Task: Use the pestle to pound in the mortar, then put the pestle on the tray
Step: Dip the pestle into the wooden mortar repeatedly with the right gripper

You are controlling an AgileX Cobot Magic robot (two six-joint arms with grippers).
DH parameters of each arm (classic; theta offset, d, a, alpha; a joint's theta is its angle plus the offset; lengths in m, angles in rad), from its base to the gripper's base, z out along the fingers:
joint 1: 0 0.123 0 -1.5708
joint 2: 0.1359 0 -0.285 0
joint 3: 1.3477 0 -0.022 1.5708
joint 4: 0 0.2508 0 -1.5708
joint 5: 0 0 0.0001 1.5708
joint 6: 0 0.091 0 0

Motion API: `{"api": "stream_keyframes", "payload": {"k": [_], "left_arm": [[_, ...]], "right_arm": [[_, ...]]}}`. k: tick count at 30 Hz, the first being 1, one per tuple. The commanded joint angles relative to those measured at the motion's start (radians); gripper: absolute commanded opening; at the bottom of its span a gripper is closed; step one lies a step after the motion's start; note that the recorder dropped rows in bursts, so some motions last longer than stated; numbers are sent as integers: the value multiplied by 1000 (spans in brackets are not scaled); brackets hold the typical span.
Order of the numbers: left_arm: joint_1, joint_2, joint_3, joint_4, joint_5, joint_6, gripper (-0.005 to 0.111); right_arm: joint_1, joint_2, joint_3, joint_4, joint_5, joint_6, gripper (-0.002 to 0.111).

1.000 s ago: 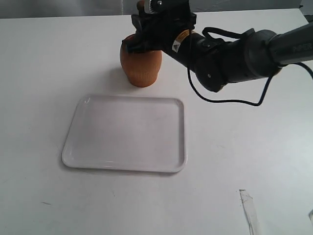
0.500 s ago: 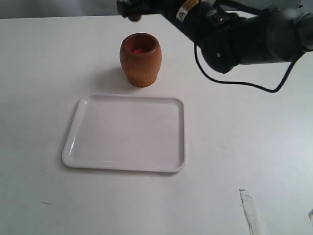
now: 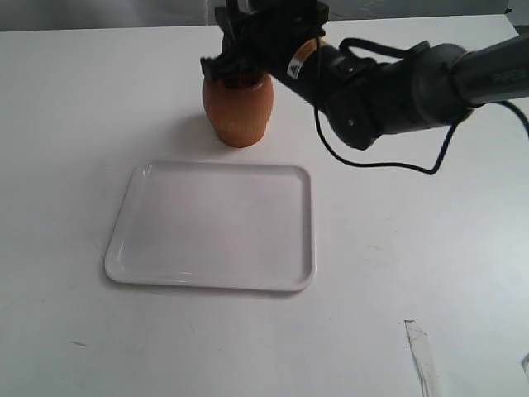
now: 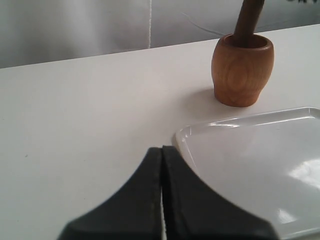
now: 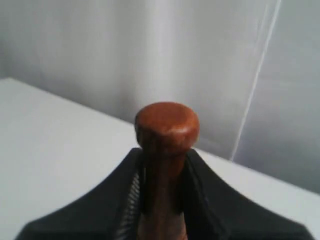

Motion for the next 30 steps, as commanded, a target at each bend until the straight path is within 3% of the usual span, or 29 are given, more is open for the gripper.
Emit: {"api": "stream_keyframes", "payload": {"k": [1,6,17,30], "left_arm": [[-8,-1,1,-7,-3,-8,0],[-8,-1,1,-7,-3,-8,0],[-8,-1,1,-7,-3,-8,0],[-8,-1,1,-7,-3,-8,0]], "right_arm": [[12,73,3,-9,25,7,0],[12,40,3,-1,-4,2,0],[12,-290,3,-1,-22,-74,0],[12,-9,3,-1,170,-42,0]]}}
